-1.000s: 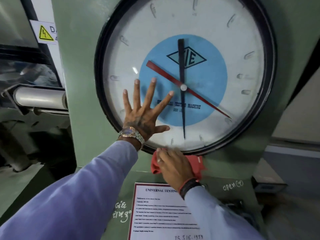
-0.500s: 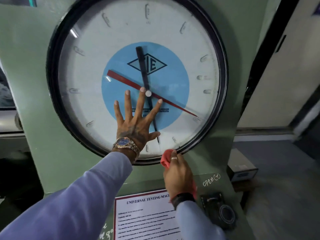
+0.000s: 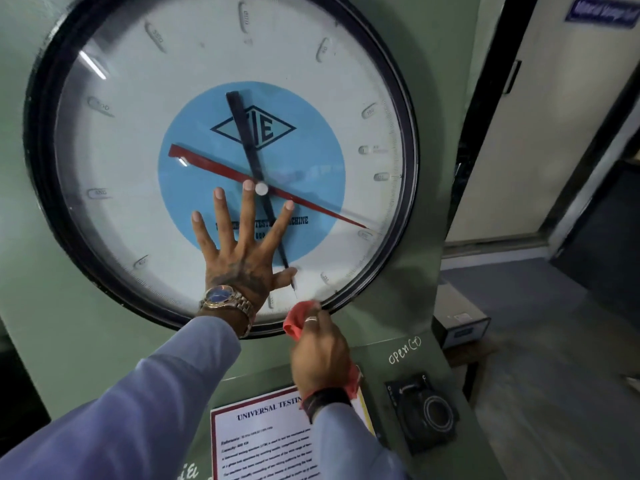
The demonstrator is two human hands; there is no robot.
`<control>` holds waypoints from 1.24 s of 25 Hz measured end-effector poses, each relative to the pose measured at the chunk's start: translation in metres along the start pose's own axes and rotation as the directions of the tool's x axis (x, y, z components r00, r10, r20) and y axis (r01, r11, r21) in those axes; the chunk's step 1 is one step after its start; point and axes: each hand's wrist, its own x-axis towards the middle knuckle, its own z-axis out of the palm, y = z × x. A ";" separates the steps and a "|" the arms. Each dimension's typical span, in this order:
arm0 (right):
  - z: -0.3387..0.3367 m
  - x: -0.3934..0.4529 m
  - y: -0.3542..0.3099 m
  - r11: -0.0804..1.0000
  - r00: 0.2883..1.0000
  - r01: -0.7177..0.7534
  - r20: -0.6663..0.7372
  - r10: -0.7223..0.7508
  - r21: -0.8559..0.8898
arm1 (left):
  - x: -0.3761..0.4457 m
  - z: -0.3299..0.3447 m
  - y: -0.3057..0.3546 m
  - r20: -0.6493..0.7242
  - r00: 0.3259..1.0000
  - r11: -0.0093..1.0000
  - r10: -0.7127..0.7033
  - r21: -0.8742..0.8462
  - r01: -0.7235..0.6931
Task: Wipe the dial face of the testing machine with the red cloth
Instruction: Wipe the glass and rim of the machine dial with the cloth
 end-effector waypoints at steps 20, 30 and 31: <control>-0.057 0.104 0.056 0.985 0.961 0.000 -0.273 -0.049 -0.175 | 0.054 -0.028 0.022 -0.017 0.991 0.992 0.129 0.016 -0.129; -0.097 0.175 0.074 0.955 0.888 0.066 -0.420 -0.188 -0.288 | 0.069 -0.030 0.018 -0.046 0.984 0.985 0.173 0.018 -0.173; -0.106 0.192 0.071 0.954 0.866 0.059 -0.459 -0.196 -0.295 | 0.069 -0.029 0.018 -0.040 0.984 0.985 0.175 0.019 -0.174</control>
